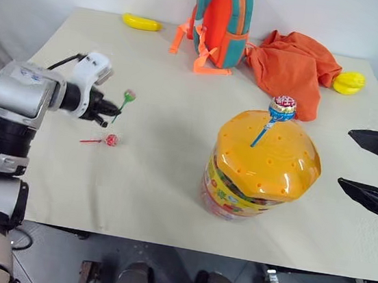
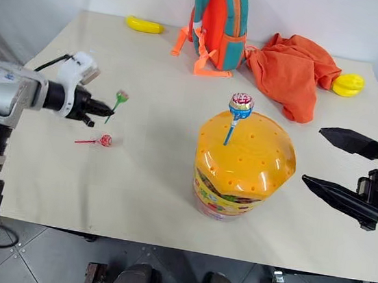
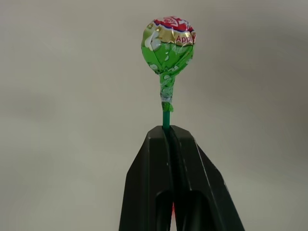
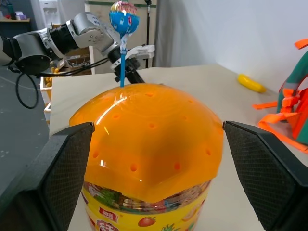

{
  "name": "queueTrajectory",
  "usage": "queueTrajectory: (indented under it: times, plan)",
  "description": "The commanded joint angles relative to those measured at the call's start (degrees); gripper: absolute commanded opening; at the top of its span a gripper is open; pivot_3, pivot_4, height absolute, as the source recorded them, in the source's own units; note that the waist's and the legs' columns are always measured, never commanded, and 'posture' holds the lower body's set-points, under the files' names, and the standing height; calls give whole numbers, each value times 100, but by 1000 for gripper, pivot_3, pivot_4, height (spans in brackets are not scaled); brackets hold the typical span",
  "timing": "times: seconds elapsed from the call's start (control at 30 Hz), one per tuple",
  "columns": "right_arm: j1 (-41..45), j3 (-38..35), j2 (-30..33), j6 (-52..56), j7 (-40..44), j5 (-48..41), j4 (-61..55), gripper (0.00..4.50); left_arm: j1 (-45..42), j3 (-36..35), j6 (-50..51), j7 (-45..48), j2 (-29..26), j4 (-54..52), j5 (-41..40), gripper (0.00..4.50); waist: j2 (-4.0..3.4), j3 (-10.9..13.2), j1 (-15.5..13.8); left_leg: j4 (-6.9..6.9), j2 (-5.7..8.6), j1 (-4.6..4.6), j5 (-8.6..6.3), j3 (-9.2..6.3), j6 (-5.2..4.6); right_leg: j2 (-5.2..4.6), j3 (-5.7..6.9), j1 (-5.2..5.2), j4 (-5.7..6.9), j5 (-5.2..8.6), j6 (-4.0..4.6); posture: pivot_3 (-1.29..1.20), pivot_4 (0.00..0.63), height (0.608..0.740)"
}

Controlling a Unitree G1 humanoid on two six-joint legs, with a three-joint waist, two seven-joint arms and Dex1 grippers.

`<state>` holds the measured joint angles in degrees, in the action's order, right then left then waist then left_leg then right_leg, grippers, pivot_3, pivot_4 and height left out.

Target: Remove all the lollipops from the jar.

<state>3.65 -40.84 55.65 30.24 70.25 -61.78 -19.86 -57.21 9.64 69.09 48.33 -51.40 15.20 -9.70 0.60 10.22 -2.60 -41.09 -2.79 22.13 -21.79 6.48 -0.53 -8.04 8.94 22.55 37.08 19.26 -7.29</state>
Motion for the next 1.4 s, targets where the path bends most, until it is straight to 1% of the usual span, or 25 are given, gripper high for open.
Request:
queueTrajectory:
  times: [0.03, 0.1, 0.2, 0.3, 0.37, 0.43, 0.5, 0.53, 0.57, 0.67, 0.7, 0.8, 0.83, 0.87, 0.9, 0.93, 0.97, 1.03, 1.1, 1.13, 1.2, 1.27, 1.4]
  plan:
    - [83, -34, 7, -52, 58, 0, 1, 4500, 101, -181, 348, -323, -309, 104, 184, 62, 0, 0, -14, 0, 0, 0, 0, 0, 0, 0, 0, 0, 0, 0, 0, 0, 150, 740]
    - [131, 18, 3, -53, 77, 30, 38, 4500, 165, -137, 385, -571, -362, 406, 334, 62, 0, 0, -15, 0, 0, -1, 0, 3, 0, 0, -1, 0, 0, 0, 0, 0, 150, 740]
    - [224, 108, 18, -73, 116, 84, 116, 4500, 111, -79, 442, -888, -292, 835, 505, 62, 0, 0, -25, 0, 0, -1, 0, 4, 0, 0, 0, 0, 0, 0, 0, 0, 150, 740]
    - [326, 177, 30, -83, 142, 133, 171, 4500, 3, 55, 610, -1043, -270, 1090, 619, 62, 0, 0, -36, 0, 0, -1, 0, 5, 0, 0, 0, 0, 0, 0, 0, 0, 150, 740]
    - [371, 200, 34, -80, 153, 171, 201, 4500, -139, -9, 780, -1132, -207, 1290, 605, 62, 0, 0, -38, 0, 0, 0, 0, 6, 0, 0, 0, 1, 1, 0, 0, 0, 150, 740]
    - [392, 206, 37, -79, 166, 214, 219, 4500, -289, -69, 936, -1143, -183, 1503, 564, 482, 0, 0, -39, 0, 0, 0, 0, 6, 0, 0, 1, 0, 2, 0, 0, 0, 150, 740]
    - [410, 199, 36, -73, 181, 239, 231, 4500, -344, 123, 980, -1049, -288, 1485, 593, 945, 0, 0, -15, 0, 0, 0, 0, 9, 0, 0, 0, 1, 2, 0, 0, 0, 150, 740]
    - [416, 184, 40, -67, 196, 242, 238, 4500, -376, 227, 998, -999, -354, 1439, 612, 1304, 0, 0, -10, 1, 0, -1, 0, 9, 0, 0, 1, 2, 2, 0, 0, 0, 150, 740]
    - [420, 161, 53, -58, 211, 243, 252, 4500, -439, 337, 1005, -919, -449, 1364, 626, 1545, 0, 0, -2, 2, 0, -1, 0, 9, 0, 0, 1, 3, 2, 0, 0, 0, 150, 740]
    - [427, 129, 68, -53, 240, 254, 265, 4500, -649, 681, 844, -591, -735, 1161, 660, 2454, 0, 0, 19, 3, 0, -1, 0, 12, 0, 1, 0, 6, 3, 0, 0, 0, 150, 740]
    - [429, 127, 71, -52, 244, 256, 269, 4500, -693, 812, 731, -398, -850, 1043, 645, 2785, 1, 0, 27, 3, 0, -1, 0, 13, 0, 1, 0, 6, 3, 0, 0, 0, 150, 740]
    - [446, 129, 90, -76, 277, 301, 312, 4500, -796, 1352, 480, 638, -1425, 350, 464, 3672, 1, 0, 32, 4, 0, 0, 0, 14, 0, 0, -2, 7, 3, 0, 0, 0, 150, 740]
    - [458, 131, 96, -85, 280, 320, 321, 4500, -861, 1476, 484, 901, -1562, 211, 423, 3970, 0, 0, 29, 4, 0, 0, 0, 17, 0, 0, -3, 9, 4, 0, 0, 0, 150, 740]
    - [475, 127, 99, -92, 274, 335, 326, 4500, -874, 1488, 264, 1142, -1674, 51, 409, 4323, 0, 0, 23, 4, 0, -1, 0, 18, 0, 0, -3, 9, 4, 0, 0, 0, 150, 740]
    - [482, 113, 100, -93, 273, 347, 326, 4500, -861, 1275, -144, 1312, -1649, -76, 296, 4480, -1, 0, 14, 4, 0, -1, 0, 18, 0, 0, -4, 10, 4, 0, 0, 0, 150, 740]
    - [488, 103, 98, -92, 275, 358, 325, 4500, -842, 1107, -451, 1435, -1623, -162, 223, 4480, -1, 0, -1, 3, 0, -1, 0, 19, 0, -1, -5, 10, 4, 0, 0, 0, 150, 740]
    - [498, 97, 89, -83, 287, 344, 324, 4500, -788, 691, -1125, 1410, -1428, -218, 68, 4480, -1, 0, -28, 1, -1, -1, 0, 18, 0, -1, -5, 9, 4, 0, 0, 0, 150, 740]
    - [485, 74, 84, -73, 336, 334, 329, 4500, -841, -302, -2213, 1463, -619, -152, -628, 4480, 0, 0, -96, -11, -1, 4, 0, 11, 0, -3, -3, 6, 7, 0, 0, 0, 150, 740]
    - [522, 76, 100, -91, 399, 340, 374, 4500, -807, -936, -3091, 1936, 207, -193, -1339, 4480, 0, 0, -142, -36, -1, 15, -1, -5, -1, -5, 4, -4, 7, -4, -6, 0, 150, 740]
    - [544, 82, 106, -97, 413, 347, 392, 4500, -770, -1077, -3349, 2117, 432, -211, -1504, 4480, 0, 0, -143, -45, -1, 20, -3, -7, -5, -6, 7, -4, 10, -4, -7, 0, 150, 740]
    - [620, 70, 131, -103, 475, 337, 453, 4500, -741, -1392, -4113, 2557, 1119, -84, -1938, 4480, 0, 0, -96, -54, 0, 24, -6, -3, -11, -7, 6, -2, 12, -6, -10, 0, 150, 740]
    - [660, 15, 175, -105, 576, 323, 508, 4500, -655, -1397, -4631, 3320, 1721, -58, -2339, 4480, 0, 0, -32, -49, 1, 22, -6, -1, -11, -7, 9, -1, 14, -6, -10, 0, 150, 740]
    - [634, -152, 229, -109, 777, 313, 557, 4500, -572, -1163, -4708, 4100, 2393, -55, -2688, 4480, -2, -1, 32, -35, 1, 13, -6, 7, -11, -5, 8, 0, 15, -6, -10, 0, 150, 740]
